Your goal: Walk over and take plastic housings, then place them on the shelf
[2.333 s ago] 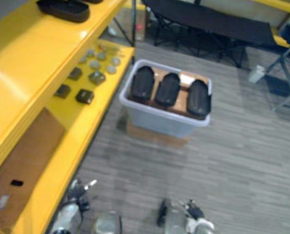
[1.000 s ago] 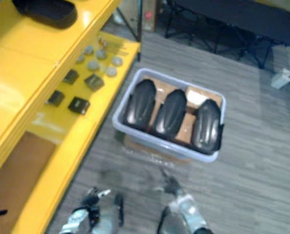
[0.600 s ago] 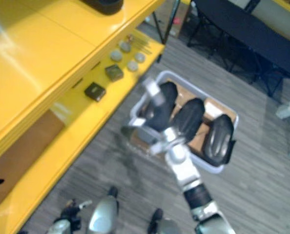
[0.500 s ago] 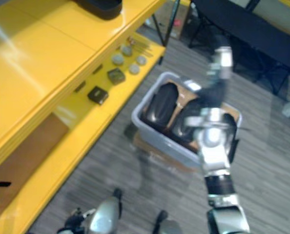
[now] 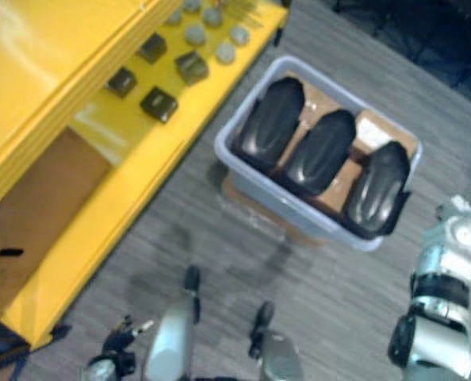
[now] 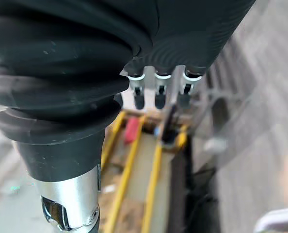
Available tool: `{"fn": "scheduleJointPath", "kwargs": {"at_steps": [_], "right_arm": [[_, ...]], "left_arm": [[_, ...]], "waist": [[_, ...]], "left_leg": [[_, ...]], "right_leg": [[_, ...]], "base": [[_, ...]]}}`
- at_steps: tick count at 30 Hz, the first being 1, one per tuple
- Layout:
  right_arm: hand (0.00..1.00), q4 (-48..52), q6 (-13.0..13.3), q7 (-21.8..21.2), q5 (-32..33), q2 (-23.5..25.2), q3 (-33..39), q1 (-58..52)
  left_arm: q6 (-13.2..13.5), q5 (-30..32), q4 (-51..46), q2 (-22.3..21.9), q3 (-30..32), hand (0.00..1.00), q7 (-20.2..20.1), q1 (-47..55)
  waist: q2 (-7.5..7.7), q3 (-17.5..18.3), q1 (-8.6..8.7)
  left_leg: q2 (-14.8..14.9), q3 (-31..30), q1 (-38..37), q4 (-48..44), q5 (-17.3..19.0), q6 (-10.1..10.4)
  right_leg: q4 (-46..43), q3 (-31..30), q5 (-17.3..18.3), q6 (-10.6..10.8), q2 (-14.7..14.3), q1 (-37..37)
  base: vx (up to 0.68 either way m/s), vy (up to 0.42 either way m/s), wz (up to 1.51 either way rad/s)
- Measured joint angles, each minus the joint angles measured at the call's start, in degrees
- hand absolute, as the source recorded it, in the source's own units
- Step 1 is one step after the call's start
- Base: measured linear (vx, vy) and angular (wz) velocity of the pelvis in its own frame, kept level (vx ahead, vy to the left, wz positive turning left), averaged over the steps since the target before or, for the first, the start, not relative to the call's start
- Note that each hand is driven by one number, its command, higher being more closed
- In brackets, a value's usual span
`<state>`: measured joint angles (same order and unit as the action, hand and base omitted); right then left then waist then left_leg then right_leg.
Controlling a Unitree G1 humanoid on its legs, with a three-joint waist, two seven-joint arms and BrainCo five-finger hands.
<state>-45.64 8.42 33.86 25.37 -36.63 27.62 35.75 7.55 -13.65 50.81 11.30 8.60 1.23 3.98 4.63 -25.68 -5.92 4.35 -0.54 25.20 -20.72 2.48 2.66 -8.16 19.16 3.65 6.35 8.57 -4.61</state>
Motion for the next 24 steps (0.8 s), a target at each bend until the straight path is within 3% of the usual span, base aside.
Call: {"fn": "scheduleJointPath", "kwargs": {"at_steps": [4,8,11,13,19,24], "right_arm": [[0.0,-6.6,-1.05,0.2,2.13,-4.46,0.06,4.27],[0.0,-7.88,-2.73,1.48,3.22,-7.79,1.01,7.77],[0.0,-8.0,-4.64,2.51,3.18,-8.66,2.22,7.72],[0.0,-8.09,-6.22,3.34,3.13,-10.02,2.11,7.93],[0.0,-7.93,-10.98,7.65,3.13,-10.28,2.16,8.0],[0.0,-6.39,-11.56,8.84,2.47,-11.64,2.15,8.13]], "left_arm": [[0.93,-2.31,0.51,-0.04,-0.36,0.0,0.3,-1.36],[1.66,-4.51,2.17,-1.13,-0.44,0.0,0.28,-2.98],[1.83,-6.88,2.17,-1.67,-0.46,0.0,-0.12,-3.59],[2.02,-8.93,2.11,-3.29,-0.7,0.0,-0.37,-4.98],[2.13,-9.25,2.03,-5.81,-0.91,0.0,-1.8,-6.15],[2.14,-11.61,1.6,-7.11,-0.87,0.0,-2.22,-6.15]], "waist": [[-2.06,-1.21,-0.82],[-5.2,-2.79,-1.24],[-5.98,-3.25,-1.07],[-7.43,-4.0,-1.08],[-8.32,-4.25,-1.12],[-9.07,-4.0,-0.95]], "left_leg": [[-1.27,-0.67,2.11,-0.14,-0.34,-0.65],[-2.1,-0.5,4.66,-0.85,-0.49,-1.39],[-3.1,-0.34,5.74,-0.86,-0.81,-1.86],[-3.65,-0.2,6.57,-1.08,-0.97,-2.04],[-4.15,0.49,9.02,-0.98,-1.57,-1.8],[-5.12,1.01,9.73,-0.71,-1.92,-1.58]], "right_leg": [[-1.94,-0.26,0.0,-0.01,1.13,-2.46],[-4.67,-0.38,0.25,0.08,2.42,-5.95],[-7.4,-0.39,1.91,1.13,4.07,-8.34],[-9.93,-0.47,3.23,1.64,5.12,-10.16],[-15.54,-1.0,6.34,1.72,6.89,-15.36],[-20.4,-1.97,8.8,1.56,8.88,-18.55]], "base": [[0.0,0.063,0.18],[-0.02,0.069,0.01],[0.0,0.035,0.04],[-0.01,0.017,0.05],[0.0,0.0,0.0],[0.0,-0.013,0.03]]}}
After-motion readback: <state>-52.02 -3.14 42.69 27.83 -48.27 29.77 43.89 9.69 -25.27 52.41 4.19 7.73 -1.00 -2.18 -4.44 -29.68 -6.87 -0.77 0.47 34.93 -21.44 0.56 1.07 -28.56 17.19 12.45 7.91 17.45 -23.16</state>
